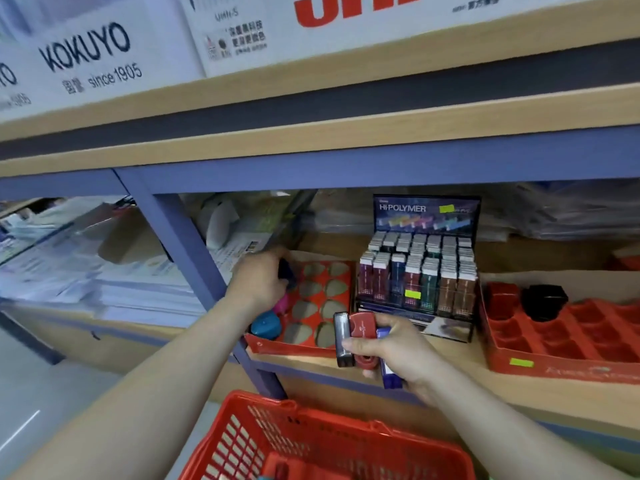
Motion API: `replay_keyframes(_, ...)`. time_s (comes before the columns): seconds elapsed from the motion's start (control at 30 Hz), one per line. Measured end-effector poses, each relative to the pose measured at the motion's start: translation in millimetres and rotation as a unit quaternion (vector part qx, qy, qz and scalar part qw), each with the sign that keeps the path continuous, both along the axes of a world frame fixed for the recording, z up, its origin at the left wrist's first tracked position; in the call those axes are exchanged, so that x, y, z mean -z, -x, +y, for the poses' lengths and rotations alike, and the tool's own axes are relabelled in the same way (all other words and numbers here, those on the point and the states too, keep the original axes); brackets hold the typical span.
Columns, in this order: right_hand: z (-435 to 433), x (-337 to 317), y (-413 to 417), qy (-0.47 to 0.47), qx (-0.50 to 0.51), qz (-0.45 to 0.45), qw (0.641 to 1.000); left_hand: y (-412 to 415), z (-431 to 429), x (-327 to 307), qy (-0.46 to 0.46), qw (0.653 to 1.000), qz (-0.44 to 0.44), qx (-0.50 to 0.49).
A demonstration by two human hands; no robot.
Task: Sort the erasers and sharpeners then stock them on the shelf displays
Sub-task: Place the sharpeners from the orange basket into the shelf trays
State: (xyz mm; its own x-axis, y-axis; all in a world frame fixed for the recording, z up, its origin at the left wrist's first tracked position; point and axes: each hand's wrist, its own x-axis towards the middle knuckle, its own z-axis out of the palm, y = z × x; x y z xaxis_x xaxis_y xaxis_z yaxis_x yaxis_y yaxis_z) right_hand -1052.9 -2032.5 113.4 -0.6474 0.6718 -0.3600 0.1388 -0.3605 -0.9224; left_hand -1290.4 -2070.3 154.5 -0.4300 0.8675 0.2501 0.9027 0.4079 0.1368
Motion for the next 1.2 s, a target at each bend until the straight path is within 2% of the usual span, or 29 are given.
replay_keyframes(0.1,3,4,1,-0.003,-0.004,-0.004,1.0,9,10,1,0.064,0.997,0.026,-0.018)
replay_keyframes(0.4,6,9,0,0.023,0.0,0.025,0.999,20,24,-1,0.11,0.994,-0.006,0.011)
replay_keyframes(0.53,5,10,0,0.024,0.005,0.032,0.999,18,25,1,0.159,0.986,0.025,0.036)
replay_keyframes(0.63,5,8,-2,0.032,0.018,0.046,0.998,4,16,1,0.098,0.994,0.041,0.004)
replay_keyframes(0.7,5,7,-4,0.045,0.026,0.057,0.997,-17,5,0,0.005,0.998,-0.056,0.005)
replay_keyframes(0.73,4,6,-5,0.049,0.028,0.062,0.996,-32,-3,0,-0.031,0.987,-0.158,0.02)
replay_keyframes(0.8,2,6,-8,0.043,0.024,0.071,0.996,-68,-22,2,-0.039,0.925,-0.373,0.063)
replay_keyframes(0.83,1,6,-10,0.032,0.018,0.071,0.997,-83,-30,5,-0.024,0.899,-0.429,0.082)
replay_keyframes(0.9,-3,5,-14,0.001,0.0,0.06,0.998,-101,-43,13,-0.022,0.875,-0.473,0.1)
replay_keyframes(0.97,-7,2,-22,-0.01,-0.017,0.049,0.999,-107,-51,14,-0.059,0.841,-0.531,0.08)
replay_keyframes(1.1,-6,-17,-54,0.07,-0.022,0.064,0.995,-105,-60,6,-0.11,0.737,-0.662,0.074)
replay_keyframes(1.13,-4,-23,-66,0.077,-0.023,0.067,0.995,-107,-61,4,-0.114,0.73,-0.668,0.086)
replay_keyframes(1.2,-1,-34,-92,0.04,-0.038,0.044,0.997,-119,-60,0,-0.112,0.753,-0.639,0.108)
